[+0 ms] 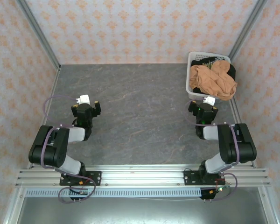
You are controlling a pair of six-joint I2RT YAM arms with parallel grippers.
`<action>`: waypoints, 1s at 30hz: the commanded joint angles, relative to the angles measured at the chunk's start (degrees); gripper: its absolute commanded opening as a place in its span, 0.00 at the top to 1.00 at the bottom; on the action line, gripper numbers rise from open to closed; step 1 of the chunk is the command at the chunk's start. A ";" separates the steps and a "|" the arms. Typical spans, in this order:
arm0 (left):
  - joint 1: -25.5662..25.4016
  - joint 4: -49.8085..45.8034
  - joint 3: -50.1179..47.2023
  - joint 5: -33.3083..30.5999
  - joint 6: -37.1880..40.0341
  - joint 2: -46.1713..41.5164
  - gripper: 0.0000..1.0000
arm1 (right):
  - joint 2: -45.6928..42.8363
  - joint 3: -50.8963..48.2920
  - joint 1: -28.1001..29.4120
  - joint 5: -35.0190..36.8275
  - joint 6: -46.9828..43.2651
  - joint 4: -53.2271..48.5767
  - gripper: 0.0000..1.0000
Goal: Fold and stack the t-shirts
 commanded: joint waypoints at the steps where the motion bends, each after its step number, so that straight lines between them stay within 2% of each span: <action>1: -0.05 -0.39 0.92 -0.16 0.72 -0.05 0.00 | -0.10 0.52 0.00 0.31 0.17 1.24 0.01; 14: 0.03 -0.57 1.01 -0.09 0.67 -0.08 0.00 | -0.14 0.40 0.00 0.31 0.16 1.28 0.01; 16: -0.08 -1.25 0.90 1.27 1.30 -1.75 0.00 | -2.72 -0.02 0.85 4.17 0.15 1.41 0.01; 17: -0.80 -4.39 1.47 1.23 2.24 -4.31 0.00 | -6.57 1.29 1.91 7.67 0.13 -4.13 0.01; 19: -3.88 -9.83 2.33 -4.29 4.01 -10.49 0.00 | -14.50 5.17 4.81 13.95 -0.29 -14.41 0.01; 20: -6.10 -10.18 1.97 -7.67 5.17 -14.59 0.00 | -18.57 7.64 5.96 14.94 0.33 -18.28 0.01; 22: -8.35 -9.30 2.40 -8.76 5.13 -21.48 0.00 | -23.32 16.16 6.70 15.92 5.49 -28.80 0.01; 23: -8.95 -13.58 5.57 -11.83 0.28 -24.08 0.00 | -23.36 22.67 6.42 15.60 11.31 -37.54 0.01; 24: -8.73 -26.60 12.02 -16.33 -9.36 -25.61 0.00 | -22.48 28.62 5.50 12.80 16.14 -45.70 0.01; 25: -7.57 -48.33 22.71 -17.63 -20.80 -25.57 0.00 | -20.85 35.73 4.78 11.48 23.11 -57.12 0.01; 26: -6.60 -65.43 32.97 -18.42 -28.32 -23.54 0.00 | -18.43 40.92 4.22 13.04 29.61 -64.09 0.01; 27: -5.64 -70.25 37.47 -19.22 -32.68 -20.33 0.00 | -16.01 43.38 2.91 9.60 30.50 -65.16 0.01; 28: -2.93 -73.18 42.22 -12.60 -33.45 -16.72 0.00 | -13.11 46.45 0.95 4.95 30.38 -65.79 0.01; 29: -0.37 -74.98 46.43 -2.90 -34.35 -13.07 0.00 | -9.65 50.44 -0.08 4.76 31.58 -69.06 0.01; 30: -0.02 -76.36 49.57 1.02 -34.89 -10.45 0.00 | -6.18 54.50 -0.65 6.07 33.04 -73.12 0.01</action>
